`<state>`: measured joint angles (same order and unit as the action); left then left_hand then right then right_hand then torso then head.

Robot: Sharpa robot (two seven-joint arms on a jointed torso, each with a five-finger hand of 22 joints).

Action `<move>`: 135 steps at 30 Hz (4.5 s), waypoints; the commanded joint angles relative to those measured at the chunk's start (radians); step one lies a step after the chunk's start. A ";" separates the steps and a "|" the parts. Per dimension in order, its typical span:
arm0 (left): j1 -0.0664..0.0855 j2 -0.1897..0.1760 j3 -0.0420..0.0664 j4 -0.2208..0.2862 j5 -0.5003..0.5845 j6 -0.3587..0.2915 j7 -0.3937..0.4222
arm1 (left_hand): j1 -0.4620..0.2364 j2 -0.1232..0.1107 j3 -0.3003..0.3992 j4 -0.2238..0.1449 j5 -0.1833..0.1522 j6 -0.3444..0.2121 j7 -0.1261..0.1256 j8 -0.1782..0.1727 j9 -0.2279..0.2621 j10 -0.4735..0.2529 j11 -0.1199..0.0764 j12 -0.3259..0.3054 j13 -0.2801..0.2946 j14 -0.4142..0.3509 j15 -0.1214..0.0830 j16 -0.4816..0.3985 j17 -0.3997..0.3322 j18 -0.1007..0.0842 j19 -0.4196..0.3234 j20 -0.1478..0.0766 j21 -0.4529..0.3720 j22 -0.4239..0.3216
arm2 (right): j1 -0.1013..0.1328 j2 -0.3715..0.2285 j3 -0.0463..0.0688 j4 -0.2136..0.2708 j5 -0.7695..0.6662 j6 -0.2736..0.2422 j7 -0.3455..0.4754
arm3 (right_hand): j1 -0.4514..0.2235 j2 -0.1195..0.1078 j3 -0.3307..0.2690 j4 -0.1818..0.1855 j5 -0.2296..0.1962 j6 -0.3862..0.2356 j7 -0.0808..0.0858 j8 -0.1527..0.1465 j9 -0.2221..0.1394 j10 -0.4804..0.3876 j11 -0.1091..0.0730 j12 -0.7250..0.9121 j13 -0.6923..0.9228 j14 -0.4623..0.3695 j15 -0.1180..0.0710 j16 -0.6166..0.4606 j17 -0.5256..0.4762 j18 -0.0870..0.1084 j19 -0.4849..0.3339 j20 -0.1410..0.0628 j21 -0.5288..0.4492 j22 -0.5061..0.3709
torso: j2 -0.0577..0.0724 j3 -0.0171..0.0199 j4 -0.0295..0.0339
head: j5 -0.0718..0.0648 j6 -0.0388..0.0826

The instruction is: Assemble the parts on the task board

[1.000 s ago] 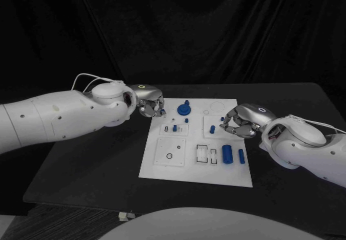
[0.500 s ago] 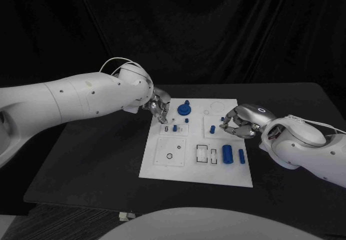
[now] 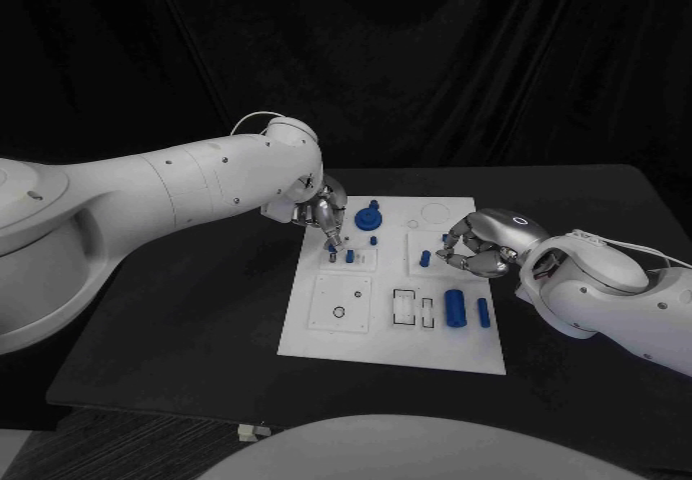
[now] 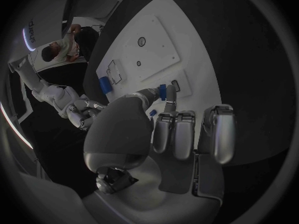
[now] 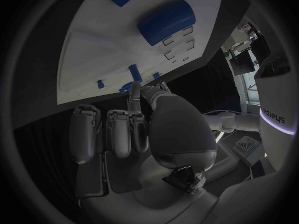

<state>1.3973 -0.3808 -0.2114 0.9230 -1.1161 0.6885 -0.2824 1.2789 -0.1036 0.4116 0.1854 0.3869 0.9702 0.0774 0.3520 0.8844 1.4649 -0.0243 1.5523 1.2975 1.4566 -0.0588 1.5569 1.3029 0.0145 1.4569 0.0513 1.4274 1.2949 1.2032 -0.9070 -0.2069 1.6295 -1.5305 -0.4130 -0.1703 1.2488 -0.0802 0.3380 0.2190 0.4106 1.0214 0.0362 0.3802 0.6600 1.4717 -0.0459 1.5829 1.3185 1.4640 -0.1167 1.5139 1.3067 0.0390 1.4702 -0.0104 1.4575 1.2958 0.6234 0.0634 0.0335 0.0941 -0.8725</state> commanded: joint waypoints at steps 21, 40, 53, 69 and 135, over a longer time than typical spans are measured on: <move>-0.034 0.033 0.001 -0.054 0.098 -0.028 -0.214 | -0.007 0.009 0.100 -0.070 0.043 0.022 -0.027 -0.021 0.032 0.106 0.006 0.019 0.273 0.114 -0.001 0.014 0.268 0.031 -0.014 0.001 -0.026 0.216 | -0.001 0.006 0.001 0.002 0.008 0.013 -0.017 | 0.016 0.003 0.020 -0.012 0.027 -0.015 -0.002 -0.022 0.003 0.099 0.012 -0.012 0.252 0.078 0.005 -0.013 0.111 -0.004 0.029 0.012 -0.023 0.228 | 0.000 -0.0004 0.0017 | 0.005 0.000; -0.049 0.047 0.001 -0.061 0.098 -0.045 -0.207 | -0.025 0.011 0.092 -0.075 0.024 0.018 -0.028 -0.030 0.037 0.105 0.006 0.018 0.273 0.114 -0.002 0.014 0.268 0.033 -0.020 0.001 -0.034 0.213 | -0.001 0.010 0.001 -0.002 0.008 0.018 -0.017 | 0.017 0.004 0.022 -0.013 0.027 -0.014 -0.001 -0.024 0.003 0.099 0.013 -0.012 0.252 0.078 0.006 -0.014 0.108 -0.003 0.028 0.013 -0.025 0.228 | -0.002 0.0000 0.0004 | 0.007 0.000; -0.053 0.048 0.001 -0.065 0.098 -0.041 -0.207 | -0.027 0.014 0.093 -0.077 0.023 0.016 -0.028 -0.033 0.037 0.103 0.006 0.015 0.271 0.114 -0.002 0.014 0.268 0.034 -0.023 0.001 -0.038 0.211 | -0.001 0.013 0.001 -0.005 0.008 0.023 -0.017 | 0.017 0.004 0.022 -0.013 0.027 -0.014 -0.001 -0.024 0.003 0.099 0.013 -0.012 0.252 0.078 0.006 -0.014 0.108 -0.003 0.028 0.013 -0.025 0.228 | -0.002 0.0002 0.0015 | 0.008 0.000; -0.054 0.046 0.001 -0.047 0.098 -0.027 -0.200 | -0.030 0.025 0.102 -0.091 0.044 0.022 -0.026 -0.039 0.041 0.100 0.006 0.010 0.267 0.114 -0.001 0.014 0.268 0.036 -0.026 0.001 -0.044 0.209 | -0.002 0.013 0.001 -0.007 0.008 0.028 -0.017 | 0.017 0.004 0.022 -0.014 0.027 -0.014 0.000 -0.024 0.003 0.099 0.013 -0.012 0.252 0.077 0.006 -0.015 0.106 -0.003 0.027 0.013 -0.027 0.227 | -0.002 0.0002 0.0008 | 0.008 0.000; -0.054 0.048 0.001 -0.063 0.098 -0.029 -0.198 | -0.213 0.007 -0.019 -0.071 -0.134 0.018 -0.008 -0.162 0.043 0.067 0.027 -0.030 0.242 0.114 0.018 0.014 0.268 0.051 -0.078 0.019 -0.119 0.187 | -0.002 0.024 0.001 -0.013 0.008 0.049 -0.023 | 0.017 0.004 0.023 -0.015 0.026 -0.016 0.000 -0.026 0.002 0.099 0.014 -0.012 0.252 0.075 0.007 -0.021 0.095 0.000 0.022 0.014 -0.037 0.223 | -0.002 0.0003 0.0010 | 0.011 0.000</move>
<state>1.3466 -0.3329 -0.2110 0.8587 -1.0213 0.6628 -0.4682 1.0764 -0.0931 0.4285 0.1109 0.2568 0.9983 0.0701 0.2088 0.9218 1.4670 -0.0041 1.5361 1.2975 1.4618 -0.0529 1.5569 1.3029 0.0151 1.3891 0.0725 1.3182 1.2949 1.2032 -0.8840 -0.2068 1.6167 -1.5207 -0.3692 -0.1749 1.2488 -0.0801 0.3476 0.2095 0.4106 1.0181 0.0396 0.3746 0.6601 1.4598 -0.0337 1.5829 1.3185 1.4639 -0.1164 1.5137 1.3067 0.0391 1.4580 0.0018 1.4400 1.2958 0.6214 0.0635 0.0342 0.1054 -0.8725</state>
